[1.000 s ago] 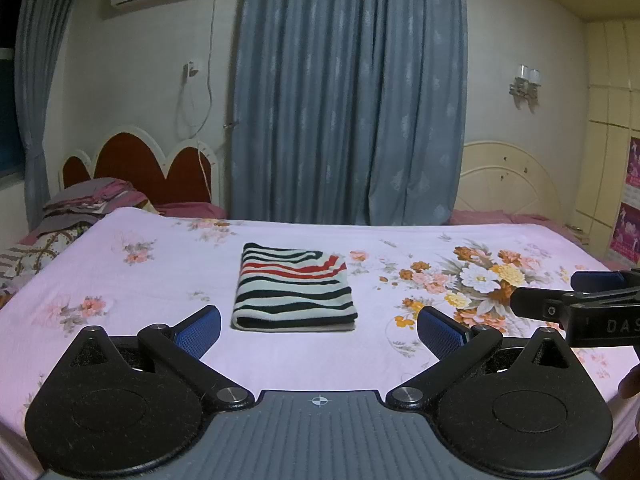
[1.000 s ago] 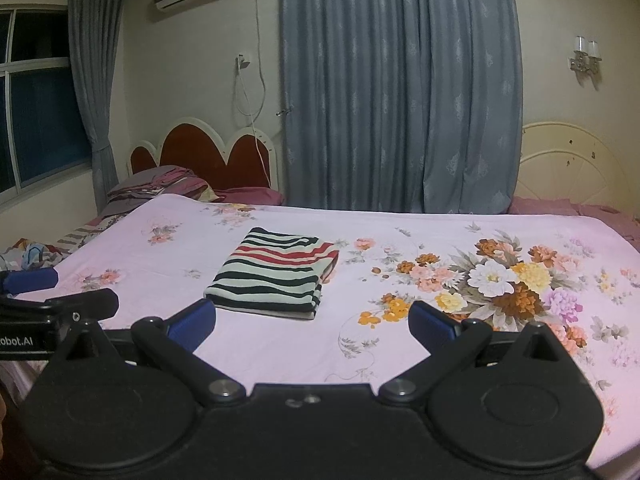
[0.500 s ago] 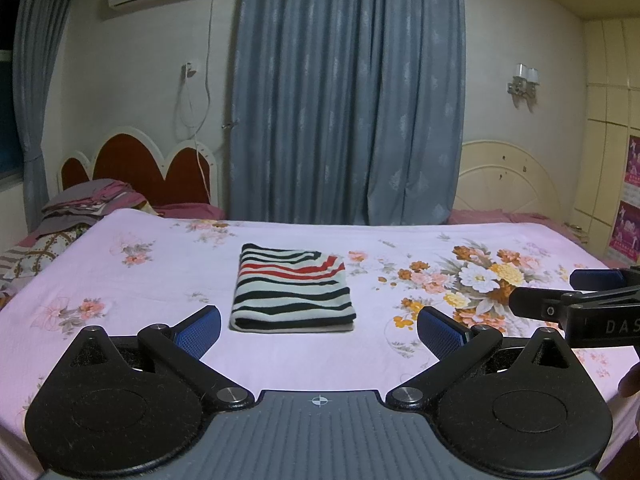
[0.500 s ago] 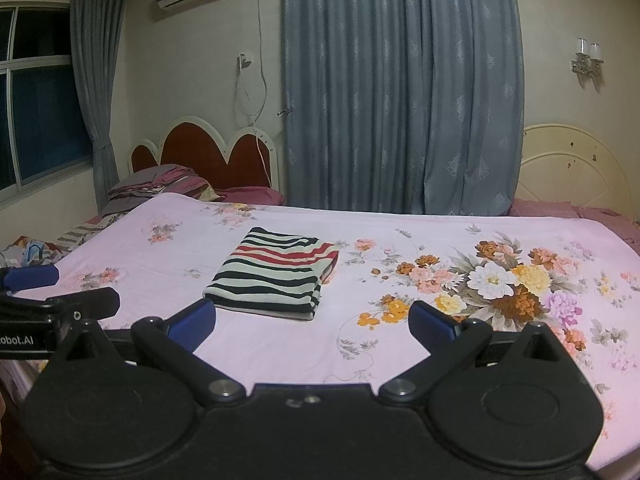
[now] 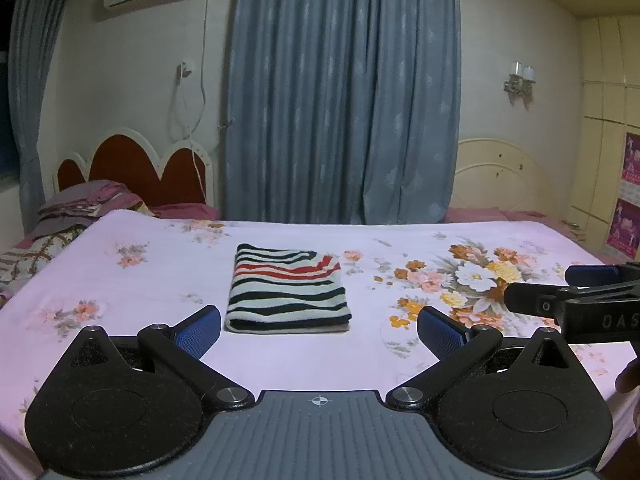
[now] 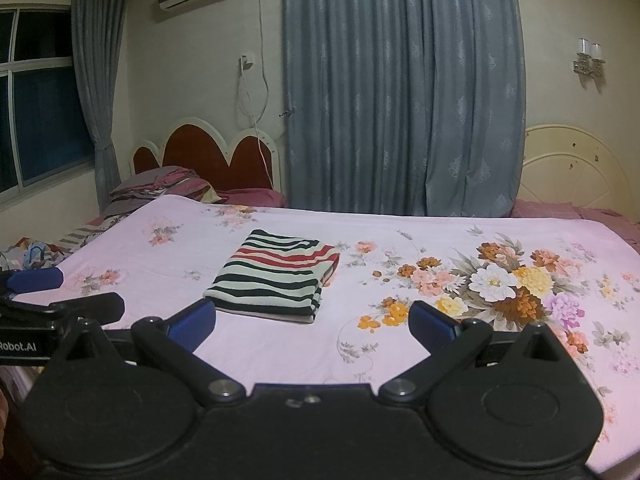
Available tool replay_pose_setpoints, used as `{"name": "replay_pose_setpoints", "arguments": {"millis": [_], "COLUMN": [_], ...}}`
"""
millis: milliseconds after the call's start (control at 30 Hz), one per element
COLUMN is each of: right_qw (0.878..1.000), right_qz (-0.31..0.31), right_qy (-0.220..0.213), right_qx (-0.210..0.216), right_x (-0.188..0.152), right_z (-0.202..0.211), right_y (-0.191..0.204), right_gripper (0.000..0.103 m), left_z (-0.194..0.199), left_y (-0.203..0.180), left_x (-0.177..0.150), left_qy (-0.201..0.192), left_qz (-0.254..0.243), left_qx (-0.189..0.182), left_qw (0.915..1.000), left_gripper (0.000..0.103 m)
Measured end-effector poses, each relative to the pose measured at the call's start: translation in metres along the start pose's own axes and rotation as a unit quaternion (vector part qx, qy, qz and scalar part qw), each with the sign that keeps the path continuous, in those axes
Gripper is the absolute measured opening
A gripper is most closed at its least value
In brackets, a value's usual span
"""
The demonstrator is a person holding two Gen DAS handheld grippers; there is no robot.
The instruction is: Fold small clothes
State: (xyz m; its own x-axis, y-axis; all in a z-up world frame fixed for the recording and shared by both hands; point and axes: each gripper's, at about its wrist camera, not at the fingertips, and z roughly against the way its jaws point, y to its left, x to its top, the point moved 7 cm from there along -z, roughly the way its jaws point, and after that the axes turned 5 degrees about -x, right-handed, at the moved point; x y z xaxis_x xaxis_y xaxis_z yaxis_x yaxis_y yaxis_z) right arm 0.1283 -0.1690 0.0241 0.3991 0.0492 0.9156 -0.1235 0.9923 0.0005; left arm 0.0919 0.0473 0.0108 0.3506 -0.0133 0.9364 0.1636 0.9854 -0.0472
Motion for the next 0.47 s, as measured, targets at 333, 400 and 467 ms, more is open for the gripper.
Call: {"name": "replay_pose_setpoints", "arguments": {"millis": [333, 400, 467], "right_qw": [1.000, 1.000, 1.000], "right_qz": [0.003, 0.005, 0.003], "right_qy": [0.002, 0.002, 0.003], "right_qx": [0.005, 0.004, 0.007], "right_x": [0.0000, -0.0001, -0.0008], "right_z": [-0.0043, -0.0056, -0.0061], "right_y": [-0.0046, -0.0047, -0.0041], "right_gripper": [0.102, 0.102, 0.102], "left_z": [-0.0047, -0.0038, -0.0040], "left_y": [0.0087, 0.0084, 0.0092], "left_x": [0.0024, 0.0024, 0.0025], "left_qy": [0.002, 0.001, 0.001], "left_qz": [-0.012, -0.010, -0.009], "left_qx": [0.008, 0.010, 0.012], "left_qw": [0.9999, 0.9999, 0.9999], "left_gripper": [0.103, 0.103, 0.103]}}
